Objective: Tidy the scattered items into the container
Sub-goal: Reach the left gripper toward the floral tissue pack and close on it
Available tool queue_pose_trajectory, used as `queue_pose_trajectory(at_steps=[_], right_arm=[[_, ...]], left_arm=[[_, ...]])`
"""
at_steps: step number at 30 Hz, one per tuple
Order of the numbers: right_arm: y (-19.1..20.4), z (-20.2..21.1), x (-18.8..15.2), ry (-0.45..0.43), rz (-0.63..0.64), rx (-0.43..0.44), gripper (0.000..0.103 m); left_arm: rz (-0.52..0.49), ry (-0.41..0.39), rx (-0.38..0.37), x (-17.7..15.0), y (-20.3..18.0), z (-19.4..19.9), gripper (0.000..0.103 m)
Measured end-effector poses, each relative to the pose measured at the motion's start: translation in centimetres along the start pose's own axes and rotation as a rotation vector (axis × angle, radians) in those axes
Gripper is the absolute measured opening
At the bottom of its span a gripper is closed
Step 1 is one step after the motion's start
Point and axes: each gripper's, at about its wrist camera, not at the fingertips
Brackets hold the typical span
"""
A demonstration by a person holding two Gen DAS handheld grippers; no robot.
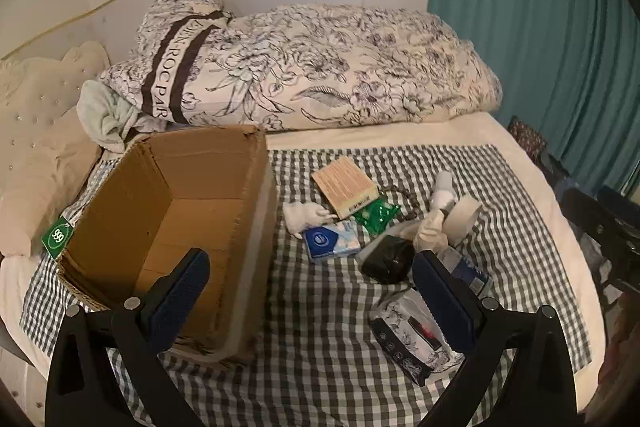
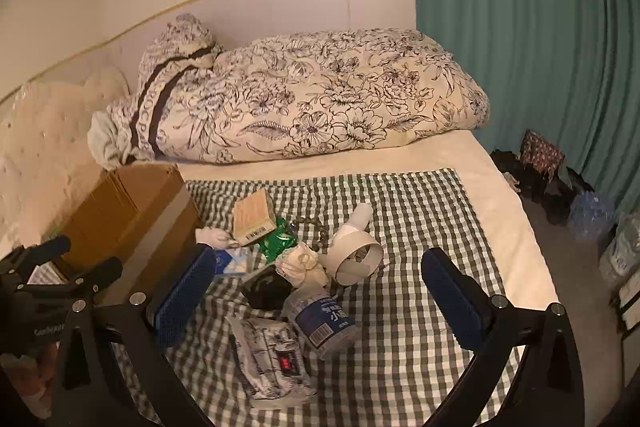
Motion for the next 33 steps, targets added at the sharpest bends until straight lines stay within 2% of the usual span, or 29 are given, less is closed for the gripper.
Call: queue_pose_trajectory(at_steps=[12,16,25,33], right_arm=[[-1.3,-2.7,-0.4,0.077,0.005,0.000,0.103],[-1.9,-4.3,-1.2,0.122,0.019,-0.037,0.103],[-1.7,-8.4,-3.3,0.231,0.079,0.012,0.103],[-2.3,-12.3,-5.9,0.344,0.101,0.030,0.103]], left_arm=[[0.001,0.128,-0.014,-2.0,-2.0,-3.8,0.103],[-0.009,0.198,-0.032,-2.8,-2.7,-5.8,0.103],[-0.045,0.300,-0.039,-5.0,-5.0,-8.8,0.103],[-0.055,0.400,-0.086,-7.0,-6.4,-11.4,0.103]])
Point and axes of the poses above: each gripper's, at about its wrist camera, not at the fingertips, and z roughly against the way its jaws point, y to its left, x to its top, and after that the axes turned 3 degrees about z, right-handed
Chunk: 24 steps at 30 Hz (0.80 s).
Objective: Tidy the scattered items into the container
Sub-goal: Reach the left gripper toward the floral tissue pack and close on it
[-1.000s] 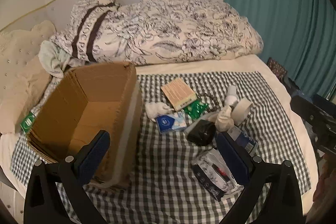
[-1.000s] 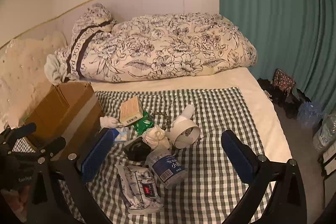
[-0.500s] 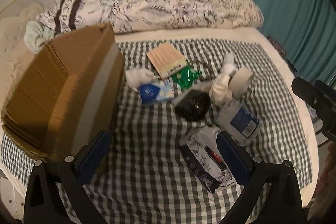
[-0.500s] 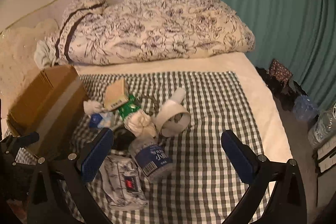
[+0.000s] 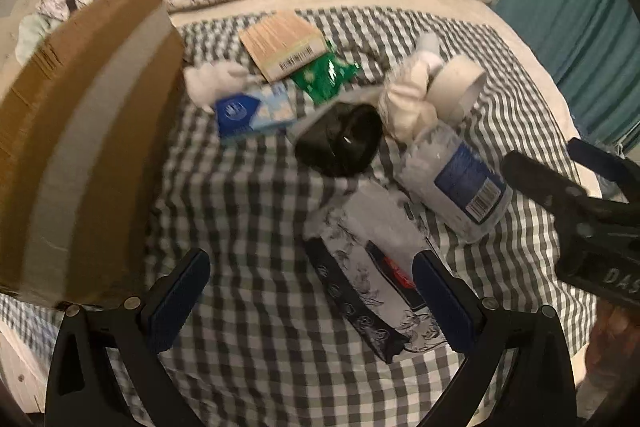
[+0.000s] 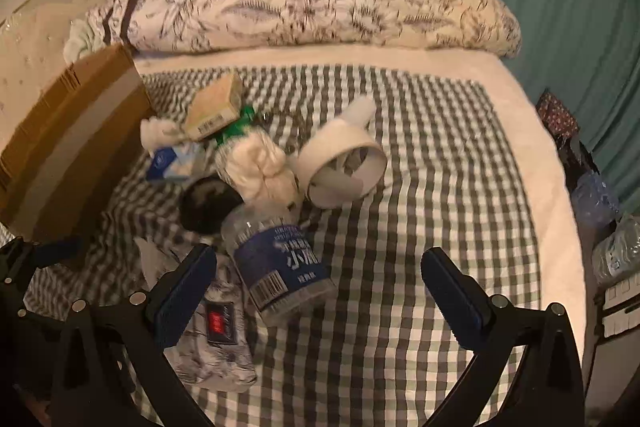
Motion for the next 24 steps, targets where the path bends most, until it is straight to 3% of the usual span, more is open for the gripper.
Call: queue_pose_trajectory(at_steps=[5,8,14,19,24], right_arm=[[-0.2,-2.1,-0.8,0.052,0.020,0.015,0.103],[-0.2,-2.4,-0.9,0.056,0.025,0.023,0.103],[-0.1,-2.7,-0.8,0.050,0.033,0.040,0.103],[0.3,-3.5,-0.7,0.053,0.049,0.047,0.103],[0.6,-4.2,-0.8,0.068,0.054,0.043,0.103]], left_arm=[[0.012,0.044,-0.009,-0.3,-0.5,-1.4,0.103],[-0.038,0.059,-0.028,-0.5,-0.7,-2.0,0.103],[-0.039,0.089,-0.030,-1.0,-1.0,-3.4,0.103],[-0.004,0.136,-0.109,-1.0,-0.9,-5.4,0.103],[-0.023,0.129,-0.111,-1.2,-1.1,-6.0,0.103]])
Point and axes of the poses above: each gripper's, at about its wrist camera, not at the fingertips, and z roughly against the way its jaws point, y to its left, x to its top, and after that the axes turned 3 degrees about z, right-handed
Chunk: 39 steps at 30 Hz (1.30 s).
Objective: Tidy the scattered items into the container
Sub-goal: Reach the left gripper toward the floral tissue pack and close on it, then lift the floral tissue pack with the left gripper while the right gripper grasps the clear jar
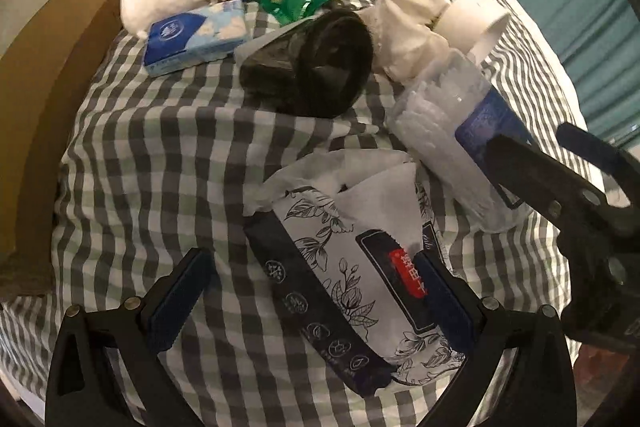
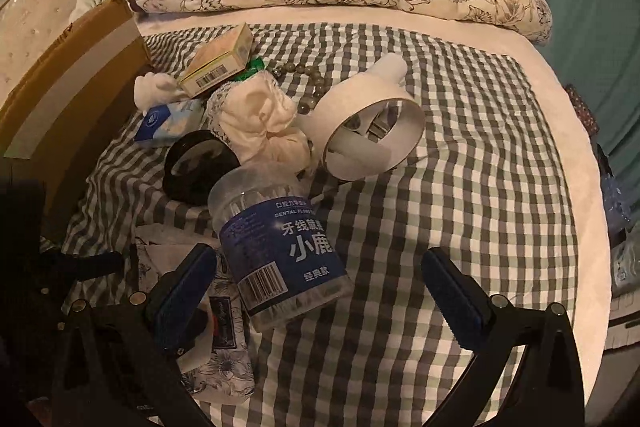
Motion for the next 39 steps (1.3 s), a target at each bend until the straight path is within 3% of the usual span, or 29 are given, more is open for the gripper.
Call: queue_pose_trajectory(at_steps=[3,5,6,11,12,19,25,27,29,39], right_arm=[[0.2,-0.4,0.0,0.004,0.003,-0.001,0.103],[0.5,-0.6,0.1,0.006,0.006,0.003,0.103],[0.6,-0.7,0.1,0.008,0.009,0.004,0.103],[1.1,-1.1,0.1,0.016,0.016,-0.003,0.103],[1.2,-1.2,0.2,0.017,0.014,-0.008,0.103],[1.7,-1.8,0.2,0.035,0.013,-0.001,0.103],[2.2,-2.1,0.2,0.033,0.006,0.004,0.103],[2.1,-2.0,0.2,0.027,-0.006,-0.004,0.096],[1.8,-2.0,0.1,0.026,-0.029,0.000,0.078],[1.8,-1.9,-0.4,0.025,-0.052,0.009,0.073]], left_arm=[[-0.017,0.000,-0.003,-0.1,-0.4,0.0,0.097],[-0.025,-0.001,-0.033,-0.2,-0.6,0.2,0.086],[-0.034,-0.005,-0.050,-0.2,-0.7,0.4,0.073],[-0.049,-0.014,-0.066,-0.4,-1.0,0.6,0.058],[-0.043,-0.016,-0.070,-0.4,-0.9,0.6,0.049],[-0.064,-0.023,-0.096,0.0,-0.7,1.5,0.023],[-0.099,-0.034,-0.101,-0.8,0.2,2.7,0.014],[-0.104,-0.038,-0.095,-1.0,0.6,3.1,0.013],[-0.106,-0.042,-0.087,-1.2,0.9,3.4,0.013],[-0.103,-0.115,-0.026,-1.2,2.6,6.2,0.012]])
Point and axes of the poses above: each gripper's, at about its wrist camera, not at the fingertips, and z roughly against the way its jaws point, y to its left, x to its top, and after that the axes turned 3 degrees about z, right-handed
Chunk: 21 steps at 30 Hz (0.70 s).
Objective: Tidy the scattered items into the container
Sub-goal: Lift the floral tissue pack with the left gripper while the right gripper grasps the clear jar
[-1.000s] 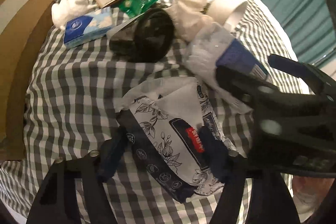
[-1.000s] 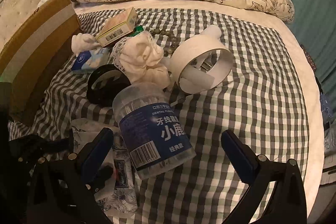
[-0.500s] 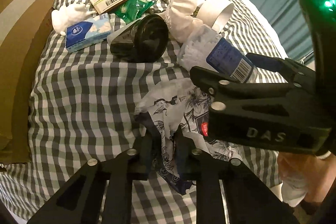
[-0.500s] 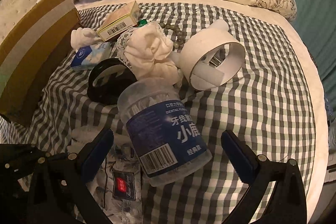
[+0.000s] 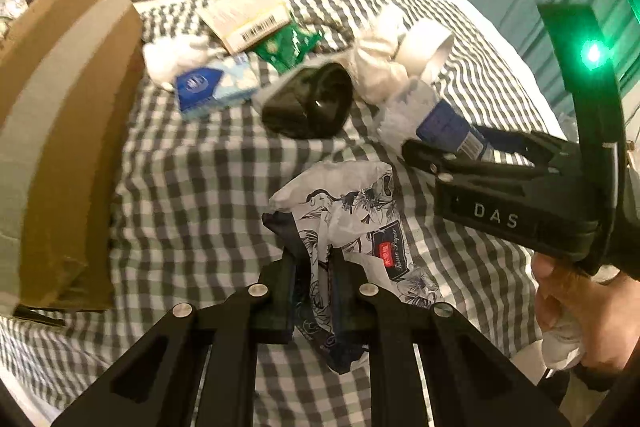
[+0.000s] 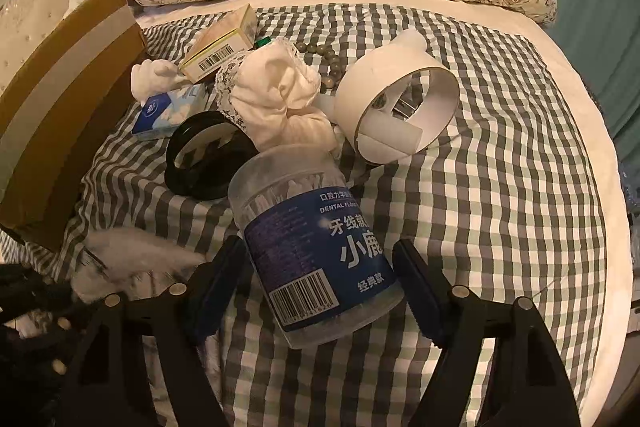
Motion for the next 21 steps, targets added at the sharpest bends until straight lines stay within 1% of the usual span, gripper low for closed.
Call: queue_pose_trajectory(at_steps=[5,12,21], right_arm=[[-0.3,0.6,-0.5,-0.004,-0.023,0.014,0.068],[0.0,1.6,-1.1,-0.017,-0.029,0.030,0.065],[-0.1,3.6,-1.7,-0.074,-0.061,0.019,0.063]], left_arm=[[0.004,-0.046,0.026,0.8,0.1,1.2,0.012],[-0.009,-0.123,0.050,1.3,0.0,3.0,0.012],[-0.040,-0.215,0.062,1.8,0.0,5.5,0.013]])
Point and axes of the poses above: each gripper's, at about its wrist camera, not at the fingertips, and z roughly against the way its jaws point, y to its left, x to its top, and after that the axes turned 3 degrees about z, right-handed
